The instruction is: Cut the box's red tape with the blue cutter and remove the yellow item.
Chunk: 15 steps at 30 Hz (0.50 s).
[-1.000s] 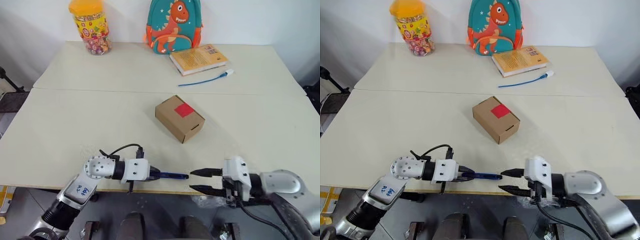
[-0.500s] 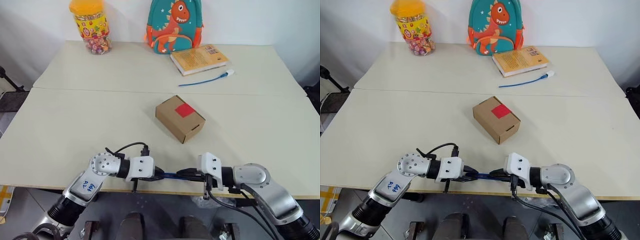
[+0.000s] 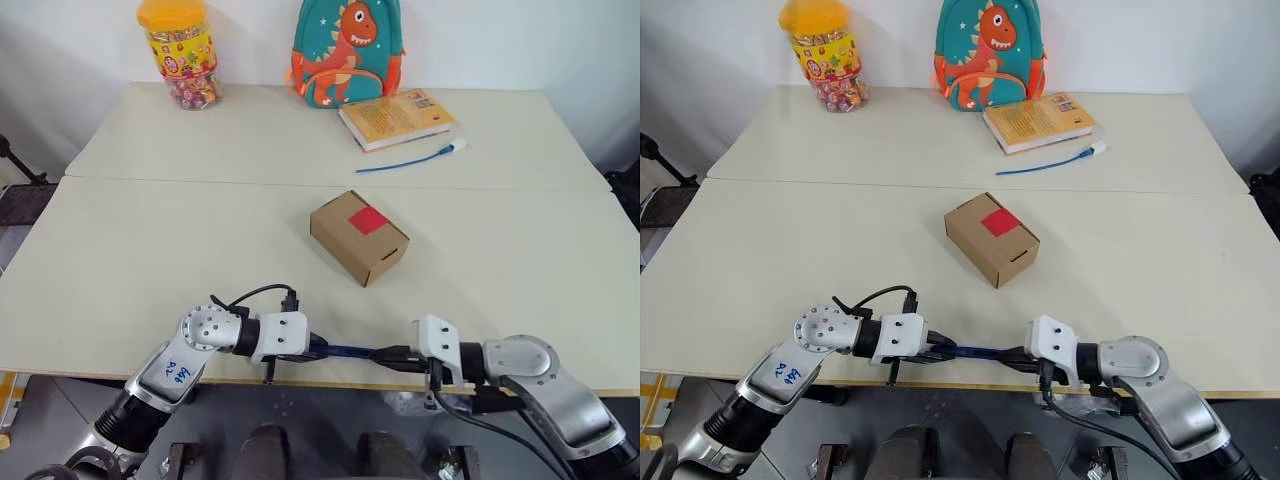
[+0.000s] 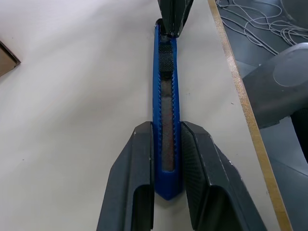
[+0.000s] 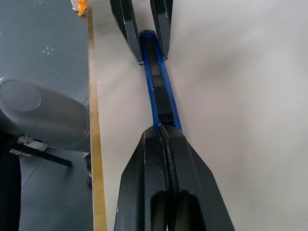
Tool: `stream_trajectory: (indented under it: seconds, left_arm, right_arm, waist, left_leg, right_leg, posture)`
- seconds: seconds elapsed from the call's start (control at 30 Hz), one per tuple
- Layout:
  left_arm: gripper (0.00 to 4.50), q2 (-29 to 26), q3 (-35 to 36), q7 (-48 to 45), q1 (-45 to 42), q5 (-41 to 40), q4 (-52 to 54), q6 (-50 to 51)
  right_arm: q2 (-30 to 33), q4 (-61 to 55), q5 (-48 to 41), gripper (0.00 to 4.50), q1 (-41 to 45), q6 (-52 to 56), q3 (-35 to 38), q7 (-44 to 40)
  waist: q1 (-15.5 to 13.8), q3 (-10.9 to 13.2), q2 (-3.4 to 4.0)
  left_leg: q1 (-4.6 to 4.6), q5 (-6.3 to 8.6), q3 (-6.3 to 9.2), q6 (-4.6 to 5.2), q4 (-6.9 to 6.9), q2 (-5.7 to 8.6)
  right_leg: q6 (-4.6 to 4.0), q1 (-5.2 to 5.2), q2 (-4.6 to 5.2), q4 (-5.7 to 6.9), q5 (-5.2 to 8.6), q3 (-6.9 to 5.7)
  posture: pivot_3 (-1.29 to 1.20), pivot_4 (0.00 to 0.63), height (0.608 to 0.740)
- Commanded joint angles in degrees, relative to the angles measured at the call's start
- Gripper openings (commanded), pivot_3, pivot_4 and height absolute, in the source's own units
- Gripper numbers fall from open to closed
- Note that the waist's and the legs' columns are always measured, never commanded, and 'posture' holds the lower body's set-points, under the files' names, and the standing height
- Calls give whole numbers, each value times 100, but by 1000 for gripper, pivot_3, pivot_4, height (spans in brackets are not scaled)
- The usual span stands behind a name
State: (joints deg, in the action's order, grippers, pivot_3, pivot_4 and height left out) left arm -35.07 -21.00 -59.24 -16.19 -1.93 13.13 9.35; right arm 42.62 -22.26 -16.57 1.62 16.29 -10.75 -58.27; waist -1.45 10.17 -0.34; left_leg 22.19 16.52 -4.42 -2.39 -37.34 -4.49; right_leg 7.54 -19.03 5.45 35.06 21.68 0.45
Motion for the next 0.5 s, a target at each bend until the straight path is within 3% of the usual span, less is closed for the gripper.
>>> stream_trajectory:
  seconds: [0.03,0.5]
  left_arm:
    - [452,-20,-435,-60,164,317,-97,86]
    - [452,16,-461,-48,149,361,-69,109]
  right_arm:
    - [-51,35,-75,24,117,117,83,40]
    - [-242,109,99,24,486,627,-441,93]
  waist:
    - [0,0,-1]
    - [-3,-10,-12]
  left_leg:
    - [0,0,0,0,0,0]
    - [-1,1,0,1,-2,0]
  right_leg:
    - [0,0,0,0,0,0]
    - [0,0,0,2,0,0]
  posture:
    - [0,150,740]
    - [0,150,740]
